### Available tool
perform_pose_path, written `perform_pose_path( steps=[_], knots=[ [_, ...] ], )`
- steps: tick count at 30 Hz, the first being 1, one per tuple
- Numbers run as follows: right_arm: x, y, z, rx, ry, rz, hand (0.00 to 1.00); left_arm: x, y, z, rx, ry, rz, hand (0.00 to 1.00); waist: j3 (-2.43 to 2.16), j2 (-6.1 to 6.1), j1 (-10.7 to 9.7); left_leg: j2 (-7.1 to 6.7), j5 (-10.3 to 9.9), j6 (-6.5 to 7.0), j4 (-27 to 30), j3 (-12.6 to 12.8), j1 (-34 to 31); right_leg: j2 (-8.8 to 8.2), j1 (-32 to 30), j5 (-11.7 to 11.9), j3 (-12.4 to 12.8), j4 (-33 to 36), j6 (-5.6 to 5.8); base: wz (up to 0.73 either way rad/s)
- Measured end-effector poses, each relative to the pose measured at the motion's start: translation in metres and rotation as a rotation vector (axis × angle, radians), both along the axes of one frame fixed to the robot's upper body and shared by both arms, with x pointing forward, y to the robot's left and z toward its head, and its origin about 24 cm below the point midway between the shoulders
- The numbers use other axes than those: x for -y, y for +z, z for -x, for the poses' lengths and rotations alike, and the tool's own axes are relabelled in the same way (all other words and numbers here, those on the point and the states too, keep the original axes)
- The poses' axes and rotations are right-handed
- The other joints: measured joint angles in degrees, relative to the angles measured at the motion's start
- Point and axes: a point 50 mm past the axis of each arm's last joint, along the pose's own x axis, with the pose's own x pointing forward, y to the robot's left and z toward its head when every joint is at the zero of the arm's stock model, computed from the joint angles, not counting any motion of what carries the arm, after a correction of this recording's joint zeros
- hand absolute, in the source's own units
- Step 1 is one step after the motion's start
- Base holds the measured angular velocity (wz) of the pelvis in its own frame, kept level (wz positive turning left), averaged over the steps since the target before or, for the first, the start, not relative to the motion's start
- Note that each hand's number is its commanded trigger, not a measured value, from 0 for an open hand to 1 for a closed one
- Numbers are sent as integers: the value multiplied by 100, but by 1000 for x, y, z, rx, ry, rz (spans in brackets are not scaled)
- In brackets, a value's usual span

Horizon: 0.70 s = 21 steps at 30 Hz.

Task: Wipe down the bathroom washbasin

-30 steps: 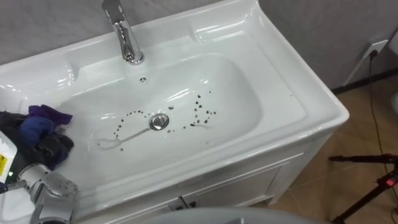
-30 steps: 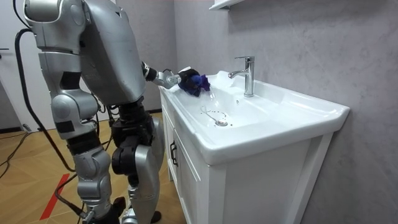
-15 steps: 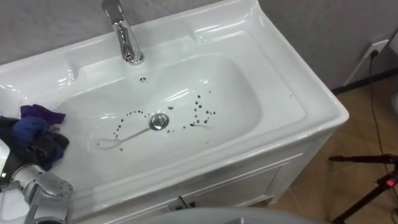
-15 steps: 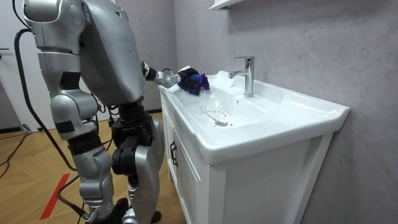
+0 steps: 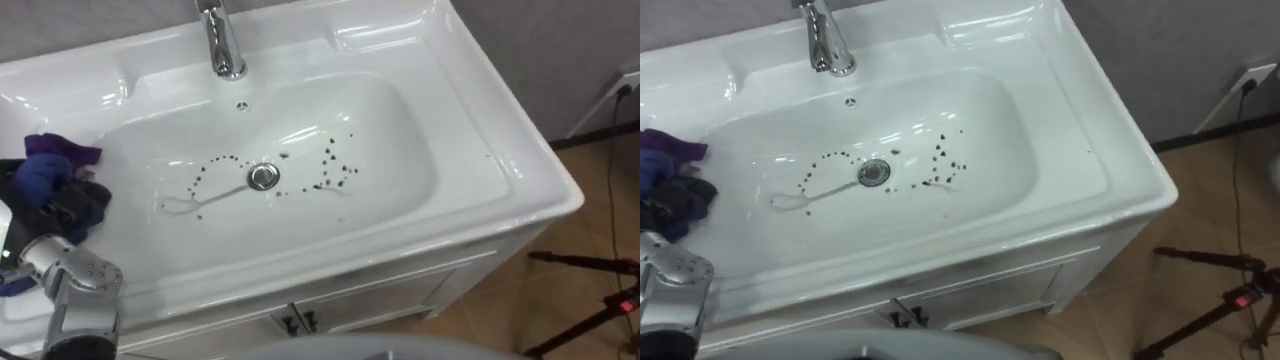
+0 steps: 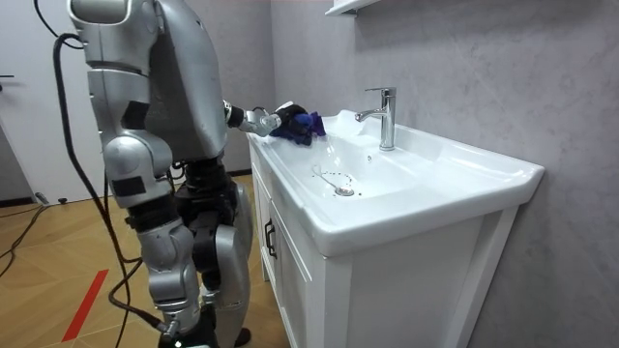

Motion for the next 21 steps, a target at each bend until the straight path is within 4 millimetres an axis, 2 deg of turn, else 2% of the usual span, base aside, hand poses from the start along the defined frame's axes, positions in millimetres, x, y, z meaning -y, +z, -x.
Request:
perform_pose_path(
  steps=[3, 8, 13, 21],
  knots=[
    [0, 0, 2, 1, 3, 13, 0, 5, 4, -3, 34, -6, 7, 100, 64, 33, -9, -5, 0, 0, 7, -81, -10, 1, -4, 3, -21, -8, -2, 10],
    [-1, -1, 4, -4, 7, 8, 0, 20, 24, -13, 139, -74, -1, 100, 67, 80, -18, -8, 0, 0, 5, -84, -7, -6, 8, 3, -4, -4, -2, 0],
    [-3, -1, 1, 27, 21, -9, 0, 29, 41, -21, 227, -132, -21, 100, 67, 86, -110, -11, 0, 0, -11, -72, 11, -5, 47, 3, 29, -3, -2, -6],
    [-6, -2, 0, 39, 35, -15, 0, 39, 45, -27, 226, -205, -73, 100, 67, 98, -107, -15, 0, 0, -9, -27, -29, -10, 10, 4, 30, -8, 0, -1]
  ],
)
